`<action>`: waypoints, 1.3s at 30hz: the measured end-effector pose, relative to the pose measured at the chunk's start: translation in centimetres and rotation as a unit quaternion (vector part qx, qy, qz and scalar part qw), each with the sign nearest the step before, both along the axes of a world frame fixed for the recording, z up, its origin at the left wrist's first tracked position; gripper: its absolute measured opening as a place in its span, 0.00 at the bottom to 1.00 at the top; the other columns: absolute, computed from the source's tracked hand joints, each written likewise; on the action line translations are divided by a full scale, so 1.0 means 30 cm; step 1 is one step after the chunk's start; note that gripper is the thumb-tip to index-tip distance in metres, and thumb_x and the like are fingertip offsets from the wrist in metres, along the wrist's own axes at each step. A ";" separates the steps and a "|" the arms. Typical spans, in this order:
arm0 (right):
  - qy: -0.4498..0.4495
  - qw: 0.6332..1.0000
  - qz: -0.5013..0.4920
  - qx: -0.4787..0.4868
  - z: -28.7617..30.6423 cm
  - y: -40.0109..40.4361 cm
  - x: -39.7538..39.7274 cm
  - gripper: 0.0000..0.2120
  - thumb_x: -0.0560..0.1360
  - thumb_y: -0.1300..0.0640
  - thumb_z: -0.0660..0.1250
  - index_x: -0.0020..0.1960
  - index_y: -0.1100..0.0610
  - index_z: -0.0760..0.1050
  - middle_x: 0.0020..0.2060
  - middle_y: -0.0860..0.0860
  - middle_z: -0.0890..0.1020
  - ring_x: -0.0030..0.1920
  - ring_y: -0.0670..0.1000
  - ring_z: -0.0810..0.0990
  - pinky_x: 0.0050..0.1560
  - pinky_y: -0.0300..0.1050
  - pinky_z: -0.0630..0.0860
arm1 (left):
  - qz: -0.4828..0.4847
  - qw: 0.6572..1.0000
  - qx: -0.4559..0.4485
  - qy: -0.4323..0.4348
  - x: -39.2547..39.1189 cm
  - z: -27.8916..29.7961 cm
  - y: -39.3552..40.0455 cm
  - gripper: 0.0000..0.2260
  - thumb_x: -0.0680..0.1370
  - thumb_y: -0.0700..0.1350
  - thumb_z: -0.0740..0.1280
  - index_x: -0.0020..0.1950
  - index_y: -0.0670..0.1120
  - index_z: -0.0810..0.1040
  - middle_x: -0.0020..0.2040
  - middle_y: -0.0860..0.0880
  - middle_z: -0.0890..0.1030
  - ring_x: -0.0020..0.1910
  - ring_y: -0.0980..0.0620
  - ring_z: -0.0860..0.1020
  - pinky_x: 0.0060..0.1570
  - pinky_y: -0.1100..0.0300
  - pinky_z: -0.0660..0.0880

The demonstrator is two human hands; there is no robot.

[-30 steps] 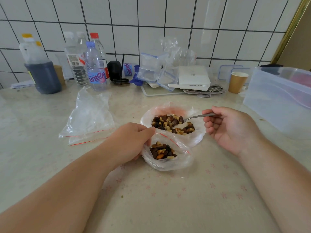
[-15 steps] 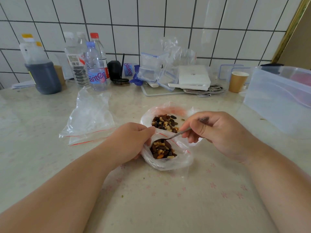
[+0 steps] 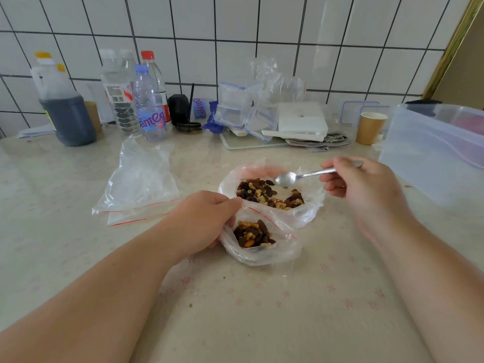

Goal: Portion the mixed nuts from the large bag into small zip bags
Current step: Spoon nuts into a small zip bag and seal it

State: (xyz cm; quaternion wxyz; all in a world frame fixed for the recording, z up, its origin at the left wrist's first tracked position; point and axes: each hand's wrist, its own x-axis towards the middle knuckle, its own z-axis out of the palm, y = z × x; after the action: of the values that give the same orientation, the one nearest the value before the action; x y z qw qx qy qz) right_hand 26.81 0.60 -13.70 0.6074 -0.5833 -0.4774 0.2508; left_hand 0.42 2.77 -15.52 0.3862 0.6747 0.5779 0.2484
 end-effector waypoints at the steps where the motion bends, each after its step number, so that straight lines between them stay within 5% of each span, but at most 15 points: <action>1: -0.043 0.999 -0.027 -0.018 -0.007 0.002 -0.001 0.11 0.78 0.50 0.64 0.42 0.49 0.84 0.36 0.46 0.86 0.36 0.44 0.83 0.45 0.46 0.80 | -0.002 1.000 -0.001 -0.003 -0.001 0.000 0.001 0.23 0.81 0.61 0.62 0.31 0.51 0.79 0.24 0.53 0.74 0.22 0.55 0.71 0.33 0.60 0.71; 8: -0.157 0.984 0.017 -0.080 -0.031 0.004 -0.024 0.10 0.81 0.50 0.64 0.48 0.44 0.84 0.40 0.43 0.86 0.42 0.46 0.83 0.50 0.49 0.81 | -0.008 1.000 -0.007 -0.002 -0.003 0.002 0.001 0.22 0.81 0.61 0.61 0.41 0.48 0.83 0.28 0.52 0.77 0.24 0.54 0.72 0.33 0.59 0.72; 14: -0.022 0.998 0.008 -0.062 -0.025 0.018 -0.006 0.17 0.81 0.52 0.63 0.37 0.47 0.85 0.34 0.48 0.86 0.33 0.43 0.80 0.40 0.43 0.75 | -0.007 1.000 -0.002 0.006 0.001 0.006 -0.001 0.23 0.82 0.61 0.61 0.32 0.50 0.79 0.26 0.53 0.75 0.23 0.55 0.71 0.35 0.58 0.72; 16: 0.007 0.998 0.001 -0.066 -0.023 0.022 0.005 0.17 0.81 0.52 0.64 0.36 0.50 0.85 0.31 0.49 0.84 0.30 0.43 0.78 0.38 0.42 0.74 | -0.004 1.000 -0.004 0.009 0.002 0.007 0.000 0.23 0.82 0.61 0.61 0.37 0.48 0.81 0.27 0.53 0.75 0.23 0.55 0.71 0.35 0.58 0.73; 20: 0.040 0.994 0.023 -0.103 -0.032 0.032 -0.008 0.14 0.80 0.55 0.64 0.40 0.56 0.84 0.31 0.51 0.84 0.31 0.46 0.78 0.37 0.43 0.74 | -0.005 1.000 -0.008 0.011 0.001 0.007 -0.002 0.22 0.82 0.62 0.61 0.43 0.48 0.85 0.29 0.52 0.78 0.25 0.54 0.73 0.38 0.57 0.75; 32: 0.289 0.938 0.069 -0.177 -0.021 0.030 -0.017 0.14 0.82 0.59 0.61 0.41 0.62 0.80 0.27 0.52 0.83 0.24 0.43 0.77 0.24 0.34 0.74 | -0.017 1.000 0.014 0.006 0.000 0.009 -0.006 0.25 0.82 0.60 0.61 0.27 0.53 0.76 0.23 0.54 0.72 0.21 0.55 0.69 0.33 0.60 0.69; 39: 0.328 0.927 0.105 -0.146 0.016 0.016 -0.010 0.14 0.81 0.59 0.62 0.42 0.63 0.80 0.27 0.54 0.81 0.25 0.45 0.76 0.24 0.35 0.73 | -0.010 1.000 0.001 -0.007 0.002 0.011 -0.007 0.26 0.83 0.61 0.61 0.27 0.53 0.76 0.24 0.54 0.72 0.21 0.55 0.69 0.34 0.60 0.69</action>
State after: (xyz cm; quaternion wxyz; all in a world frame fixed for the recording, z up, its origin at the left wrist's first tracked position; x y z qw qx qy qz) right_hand 26.52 1.07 -13.22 0.6084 -0.4973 -0.2679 0.5574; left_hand 0.49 2.57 -15.19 0.3919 0.6788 0.5687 0.2494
